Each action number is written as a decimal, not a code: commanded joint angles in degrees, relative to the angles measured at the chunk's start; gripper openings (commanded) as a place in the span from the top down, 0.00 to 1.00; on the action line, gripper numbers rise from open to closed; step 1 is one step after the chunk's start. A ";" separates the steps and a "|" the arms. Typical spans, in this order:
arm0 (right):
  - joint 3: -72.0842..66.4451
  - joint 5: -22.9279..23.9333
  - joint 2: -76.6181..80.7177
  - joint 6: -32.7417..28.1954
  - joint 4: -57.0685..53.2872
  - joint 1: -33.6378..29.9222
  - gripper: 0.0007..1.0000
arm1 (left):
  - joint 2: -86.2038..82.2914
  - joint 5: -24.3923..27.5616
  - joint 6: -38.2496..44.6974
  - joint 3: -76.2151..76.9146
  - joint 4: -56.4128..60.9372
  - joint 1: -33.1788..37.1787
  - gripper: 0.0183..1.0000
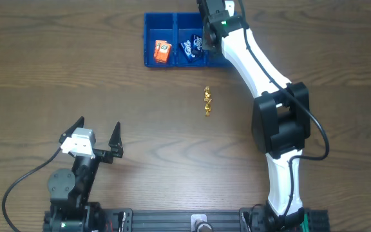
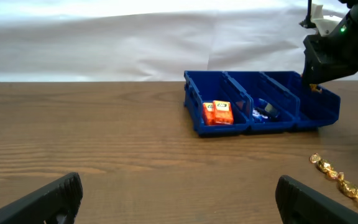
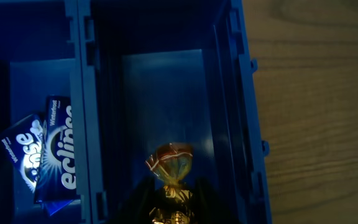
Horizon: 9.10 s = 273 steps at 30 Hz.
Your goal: Sort Candies Into Trays
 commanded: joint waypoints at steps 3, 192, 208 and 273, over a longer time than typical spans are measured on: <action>-0.24 0.48 0.20 -0.68 -0.02 -0.39 0.00 | -0.37 1.38 0.83 -1.27 -1.62 0.17 0.00; -25.07 -12.94 -5.11 9.03 0.33 5.44 0.01 | -0.37 1.38 0.83 -1.27 -1.62 0.17 0.00; -25.07 -13.27 -5.11 9.90 0.94 5.44 0.69 | -0.37 1.38 0.83 -1.27 -1.62 0.17 0.00; -17.07 -3.02 -20.31 -8.31 14.32 -1.01 0.00 | -0.37 1.38 0.83 -1.27 -1.62 0.17 0.00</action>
